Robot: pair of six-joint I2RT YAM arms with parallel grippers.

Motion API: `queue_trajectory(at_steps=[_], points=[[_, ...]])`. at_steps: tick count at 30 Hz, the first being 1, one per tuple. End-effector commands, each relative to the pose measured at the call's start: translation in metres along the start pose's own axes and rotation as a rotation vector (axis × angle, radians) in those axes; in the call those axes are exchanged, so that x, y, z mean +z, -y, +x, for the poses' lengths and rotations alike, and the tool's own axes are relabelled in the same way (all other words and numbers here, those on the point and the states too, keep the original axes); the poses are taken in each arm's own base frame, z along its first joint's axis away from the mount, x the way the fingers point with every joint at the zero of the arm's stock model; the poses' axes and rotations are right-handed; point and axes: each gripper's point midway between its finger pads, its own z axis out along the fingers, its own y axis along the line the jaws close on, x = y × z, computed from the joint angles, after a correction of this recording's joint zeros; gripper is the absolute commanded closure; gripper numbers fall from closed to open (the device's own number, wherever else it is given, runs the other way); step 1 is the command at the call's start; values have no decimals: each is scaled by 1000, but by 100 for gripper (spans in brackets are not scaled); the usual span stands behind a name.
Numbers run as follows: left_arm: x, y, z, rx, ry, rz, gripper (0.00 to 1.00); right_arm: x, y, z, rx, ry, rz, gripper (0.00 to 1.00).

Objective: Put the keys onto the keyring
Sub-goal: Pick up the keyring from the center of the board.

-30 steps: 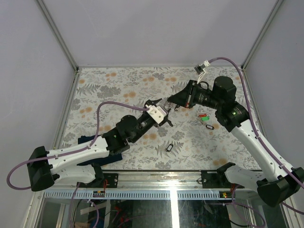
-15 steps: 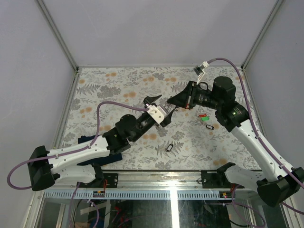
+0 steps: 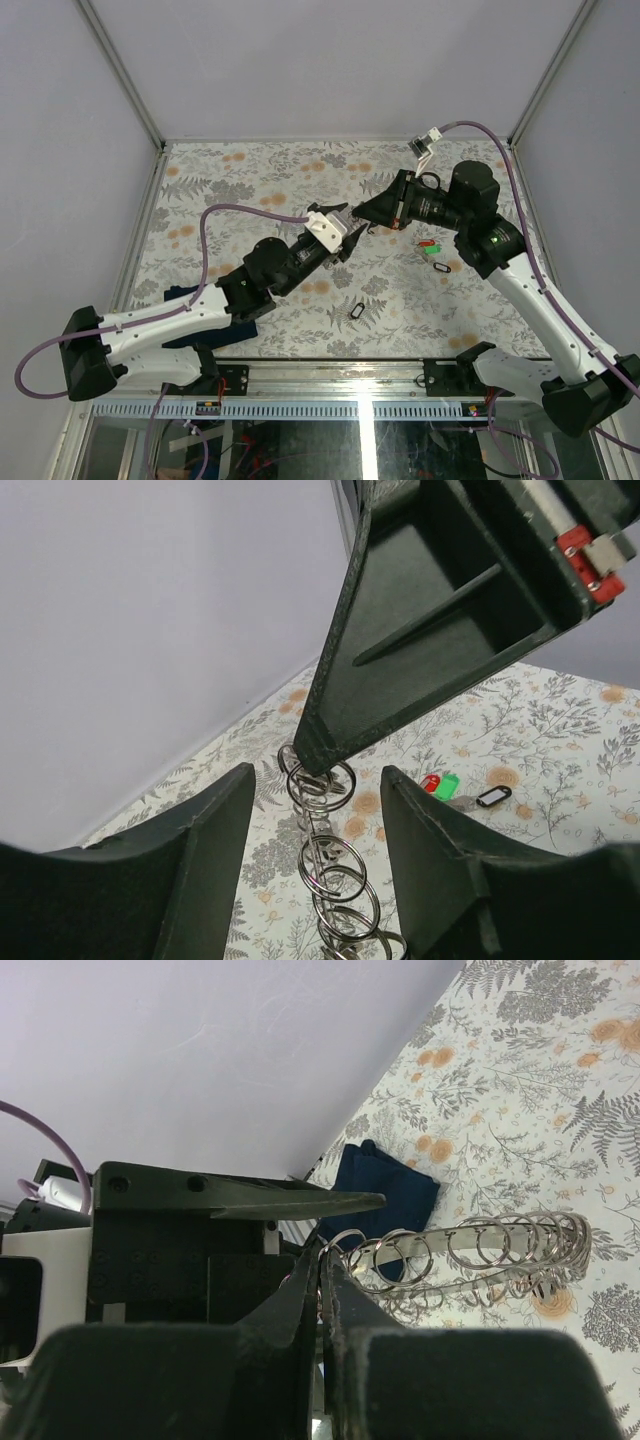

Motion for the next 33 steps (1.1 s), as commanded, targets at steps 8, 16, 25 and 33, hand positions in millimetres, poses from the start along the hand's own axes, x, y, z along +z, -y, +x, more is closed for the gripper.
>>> queue_trajectory(at_steps=[8, 16, 25, 33], points=[[3, -6, -4, 37, -16, -29, 54, -17, -51, -15, -118, 46, -168, 100], [1, -10, -20, 19, 39, -40, 74, -20, -54, -6, -133, 6, -192, 100], [-10, -7, -46, -29, 138, 4, 100, -28, -58, -8, -212, 19, -177, 88], [-14, -6, -53, -39, 155, 20, 100, -30, -57, -9, -241, 38, -165, 71]])
